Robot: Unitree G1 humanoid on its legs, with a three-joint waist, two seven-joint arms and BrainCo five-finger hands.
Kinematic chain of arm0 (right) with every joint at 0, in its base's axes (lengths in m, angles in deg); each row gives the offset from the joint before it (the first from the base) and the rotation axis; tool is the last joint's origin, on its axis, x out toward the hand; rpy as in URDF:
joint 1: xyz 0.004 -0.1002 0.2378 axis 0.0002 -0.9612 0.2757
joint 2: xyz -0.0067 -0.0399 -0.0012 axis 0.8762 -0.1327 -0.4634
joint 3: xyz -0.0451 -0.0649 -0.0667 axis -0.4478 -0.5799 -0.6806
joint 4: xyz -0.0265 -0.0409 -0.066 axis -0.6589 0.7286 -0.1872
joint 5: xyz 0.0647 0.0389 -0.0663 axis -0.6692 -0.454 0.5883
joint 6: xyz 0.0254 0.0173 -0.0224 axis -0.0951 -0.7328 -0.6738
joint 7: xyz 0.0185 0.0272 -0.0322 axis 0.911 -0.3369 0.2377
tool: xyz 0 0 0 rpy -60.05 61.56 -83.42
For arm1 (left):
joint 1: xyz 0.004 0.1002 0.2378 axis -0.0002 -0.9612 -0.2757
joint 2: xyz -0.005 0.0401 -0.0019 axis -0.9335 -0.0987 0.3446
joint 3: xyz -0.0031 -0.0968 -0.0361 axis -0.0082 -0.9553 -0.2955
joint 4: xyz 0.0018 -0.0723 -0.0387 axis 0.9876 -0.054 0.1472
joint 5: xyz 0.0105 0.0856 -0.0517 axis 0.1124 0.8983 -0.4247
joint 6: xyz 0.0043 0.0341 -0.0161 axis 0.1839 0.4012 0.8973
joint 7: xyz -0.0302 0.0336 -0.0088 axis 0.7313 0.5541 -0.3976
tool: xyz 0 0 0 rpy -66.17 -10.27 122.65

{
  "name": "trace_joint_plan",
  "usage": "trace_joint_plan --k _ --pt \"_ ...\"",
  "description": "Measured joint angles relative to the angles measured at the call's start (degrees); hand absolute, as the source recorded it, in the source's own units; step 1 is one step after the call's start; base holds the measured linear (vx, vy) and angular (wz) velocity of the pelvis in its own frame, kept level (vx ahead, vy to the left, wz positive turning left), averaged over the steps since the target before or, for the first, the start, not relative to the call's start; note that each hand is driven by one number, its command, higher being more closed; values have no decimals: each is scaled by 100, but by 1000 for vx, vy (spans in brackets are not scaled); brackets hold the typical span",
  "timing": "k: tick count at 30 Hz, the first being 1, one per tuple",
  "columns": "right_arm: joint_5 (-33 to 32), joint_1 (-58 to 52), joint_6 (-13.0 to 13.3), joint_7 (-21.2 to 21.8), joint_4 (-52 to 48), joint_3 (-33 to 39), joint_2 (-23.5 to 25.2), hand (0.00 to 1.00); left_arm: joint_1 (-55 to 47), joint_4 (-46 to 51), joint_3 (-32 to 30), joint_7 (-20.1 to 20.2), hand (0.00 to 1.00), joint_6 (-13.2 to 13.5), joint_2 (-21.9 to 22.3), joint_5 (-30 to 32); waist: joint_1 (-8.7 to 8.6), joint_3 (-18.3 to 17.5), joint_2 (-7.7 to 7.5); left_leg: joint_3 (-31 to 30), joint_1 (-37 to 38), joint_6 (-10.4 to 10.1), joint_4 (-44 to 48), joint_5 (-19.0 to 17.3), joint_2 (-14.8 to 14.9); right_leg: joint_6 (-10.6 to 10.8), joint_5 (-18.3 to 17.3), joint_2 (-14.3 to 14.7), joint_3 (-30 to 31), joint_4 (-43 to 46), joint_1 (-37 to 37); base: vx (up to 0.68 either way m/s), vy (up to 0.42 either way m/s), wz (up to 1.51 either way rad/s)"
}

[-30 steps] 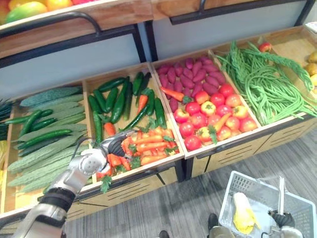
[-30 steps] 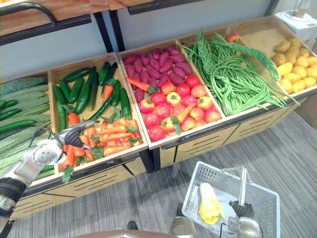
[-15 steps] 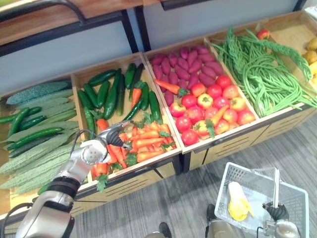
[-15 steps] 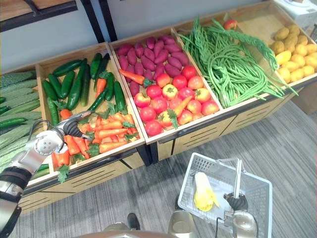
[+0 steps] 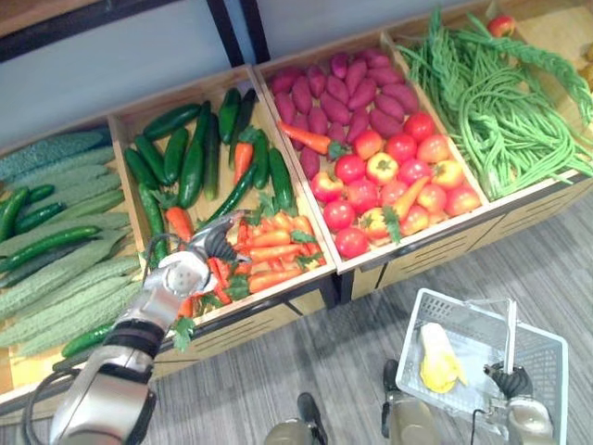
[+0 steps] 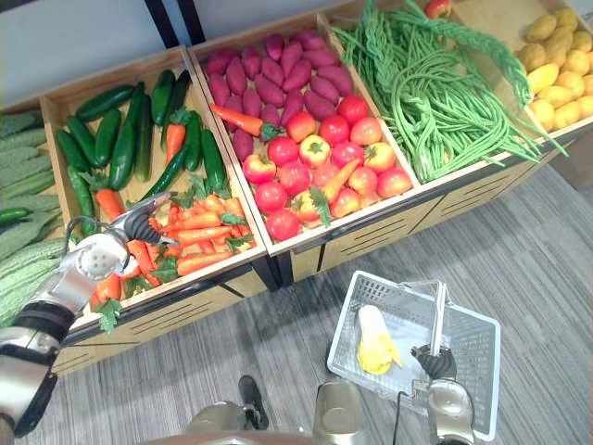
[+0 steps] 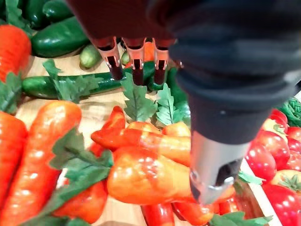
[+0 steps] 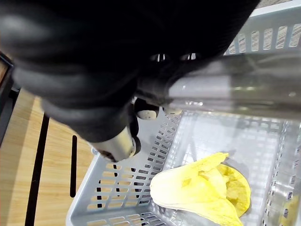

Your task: Pick vegetable in the basket

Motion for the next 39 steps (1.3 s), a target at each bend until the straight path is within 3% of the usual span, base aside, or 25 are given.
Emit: trace_joint_plan --k 9,15,25,26,39 --pt "-39 77 10 -59 -327 -174 52 100 318 -208 3 0 0 -120 200 3 -7 289 -89 38 -284 -61 308 -81 138 -86 74 115 180 19 -227 -4 -27 -7" --pt "-85 210 55 -111 -496 -179 42 100 677 -216 -7 -276 0 -143 199 61 5 625 -102 89 -673 -56 576 -113 252 -135 206 189 297 28 -535 -60 -47 -7" --pt "-123 245 146 -153 -550 -300 7 100 942 -431 -26 -448 0 -142 183 717 76 718 -111 150 -840 -55 649 -110 300 -140 235 222 328 36 -695 -12 -13 -1" --pt "-213 263 165 -162 -550 -370 4 100 942 -440 -26 -455 100 -141 183 721 75 728 -126 151 -840 -55 649 -109 299 -140 235 222 328 35 -696 0 0 0" --pt "-213 390 214 -169 -548 -394 4 100 1057 -490 27 -819 100 -139 181 956 77 747 -142 142 -827 -41 586 -88 256 -131 240 194 323 21 -698 0 0 0"
